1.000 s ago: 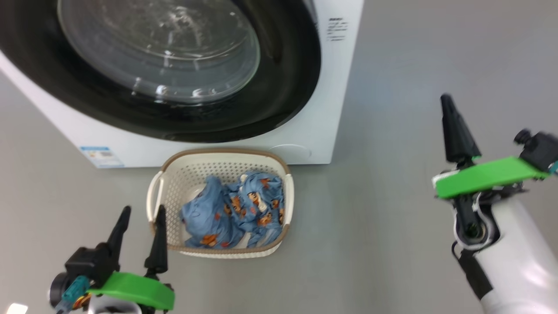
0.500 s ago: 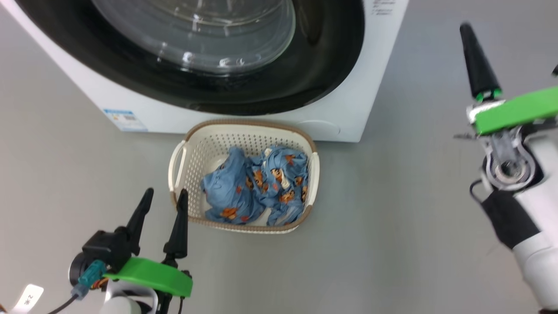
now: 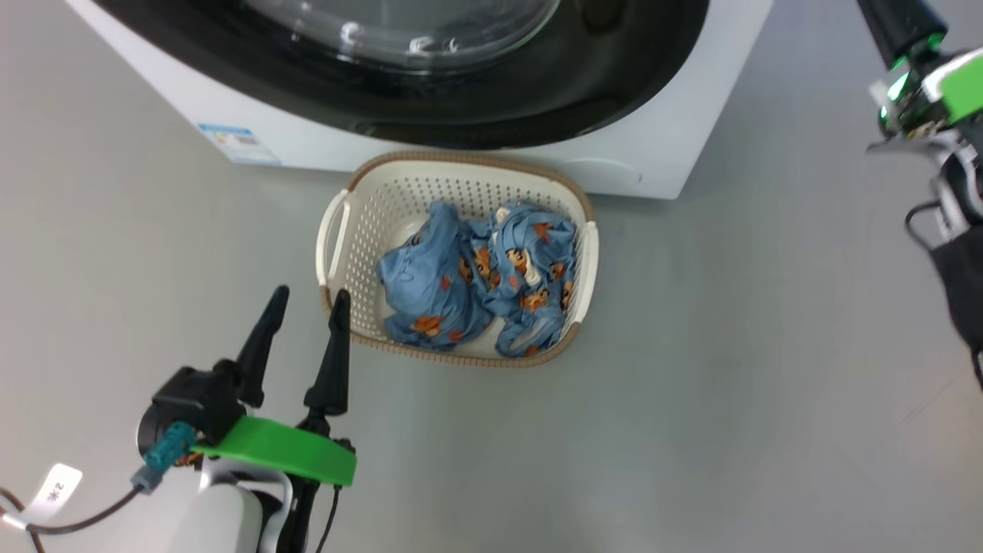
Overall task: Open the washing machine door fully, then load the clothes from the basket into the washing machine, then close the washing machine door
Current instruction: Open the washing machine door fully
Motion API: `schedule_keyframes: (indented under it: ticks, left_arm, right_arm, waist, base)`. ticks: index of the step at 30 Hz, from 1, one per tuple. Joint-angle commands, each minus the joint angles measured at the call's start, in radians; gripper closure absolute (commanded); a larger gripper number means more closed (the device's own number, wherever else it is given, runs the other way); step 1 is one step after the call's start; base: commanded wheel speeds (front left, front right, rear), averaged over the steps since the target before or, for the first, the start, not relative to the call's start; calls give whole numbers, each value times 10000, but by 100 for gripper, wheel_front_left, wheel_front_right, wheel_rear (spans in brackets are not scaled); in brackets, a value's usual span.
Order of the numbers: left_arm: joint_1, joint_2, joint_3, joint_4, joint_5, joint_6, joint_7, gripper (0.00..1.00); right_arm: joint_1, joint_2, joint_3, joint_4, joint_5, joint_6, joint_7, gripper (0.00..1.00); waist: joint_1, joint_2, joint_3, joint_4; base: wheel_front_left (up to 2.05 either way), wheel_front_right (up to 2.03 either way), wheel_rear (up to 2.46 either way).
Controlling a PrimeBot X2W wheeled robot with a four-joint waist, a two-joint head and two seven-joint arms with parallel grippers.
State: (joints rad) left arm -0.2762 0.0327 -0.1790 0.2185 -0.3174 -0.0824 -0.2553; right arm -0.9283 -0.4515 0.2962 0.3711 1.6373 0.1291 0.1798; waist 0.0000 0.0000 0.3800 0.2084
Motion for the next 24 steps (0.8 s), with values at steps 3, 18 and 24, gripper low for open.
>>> schedule_keyframes:
  ticks: [3, 18, 24]
  left_arm:
    - [-394, 176, 244, -331, -157, 77, -65, 0]
    - [-956, 176, -346, -667, -415, 238, -65, 0]
    - [-1112, 176, -514, -748, -495, 318, -65, 0]
  right_arm:
    - [-459, 16, -88, -2, 349, 16, 700, 100]
    - [-2309, 171, -183, 1159, 309, 16, 3091, 100]
    - [-2798, 233, -156, 1388, 109, 16, 3487, 100]
  waist:
    - [0, 0, 404, 263]
    - [0, 0, 1325, 687]
    - [0, 0, 1585, 820]
  base:
    - [0, 0, 0]
    - [0, 0, 0]
    - [0, 0, 0]
